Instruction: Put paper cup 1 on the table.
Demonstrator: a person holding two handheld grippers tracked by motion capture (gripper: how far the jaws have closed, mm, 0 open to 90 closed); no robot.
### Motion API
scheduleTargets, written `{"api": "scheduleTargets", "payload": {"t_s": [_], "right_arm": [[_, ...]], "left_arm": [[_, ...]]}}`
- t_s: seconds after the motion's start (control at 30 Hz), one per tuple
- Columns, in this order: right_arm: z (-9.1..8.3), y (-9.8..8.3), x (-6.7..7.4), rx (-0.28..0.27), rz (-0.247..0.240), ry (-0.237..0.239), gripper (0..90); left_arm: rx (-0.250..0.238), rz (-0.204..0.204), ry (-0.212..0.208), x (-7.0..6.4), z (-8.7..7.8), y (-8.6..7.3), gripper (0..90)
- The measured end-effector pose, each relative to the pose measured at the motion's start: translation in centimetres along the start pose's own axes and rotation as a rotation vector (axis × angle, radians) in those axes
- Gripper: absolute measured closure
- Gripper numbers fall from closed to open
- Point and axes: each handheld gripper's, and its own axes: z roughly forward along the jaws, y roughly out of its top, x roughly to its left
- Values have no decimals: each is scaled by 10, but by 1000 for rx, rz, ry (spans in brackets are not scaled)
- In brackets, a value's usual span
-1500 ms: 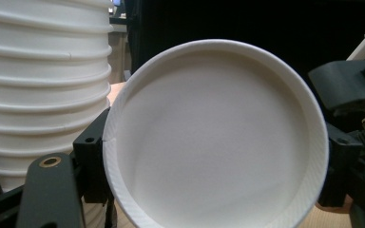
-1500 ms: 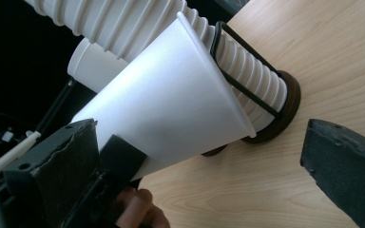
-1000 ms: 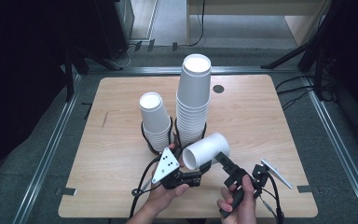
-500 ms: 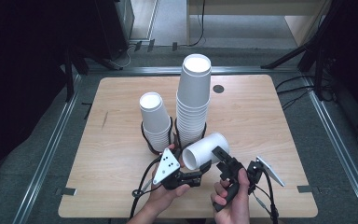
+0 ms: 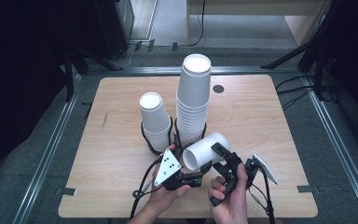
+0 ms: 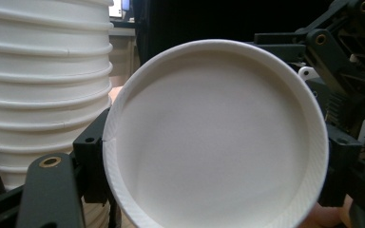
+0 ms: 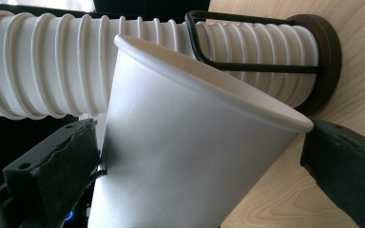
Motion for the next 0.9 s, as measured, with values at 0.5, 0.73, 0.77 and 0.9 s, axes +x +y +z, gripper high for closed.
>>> {"api": "scheduleTargets", "payload": {"t_s": [0.5,0.73,0.77,0.9], "right_arm": [[11,3,-6,5,101,43,0],[15,3,-11,3,128,73,43],[14,2,-12,-2,133,74,53],[14,1,-14,-14,157,84,81]], "left_arm": [[11,39,-14,-9,3,-3,217],[13,39,-11,-8,3,-4,217],[14,39,-11,-8,3,-4,216],[26,34,-16,-8,5,-5,213]]}}
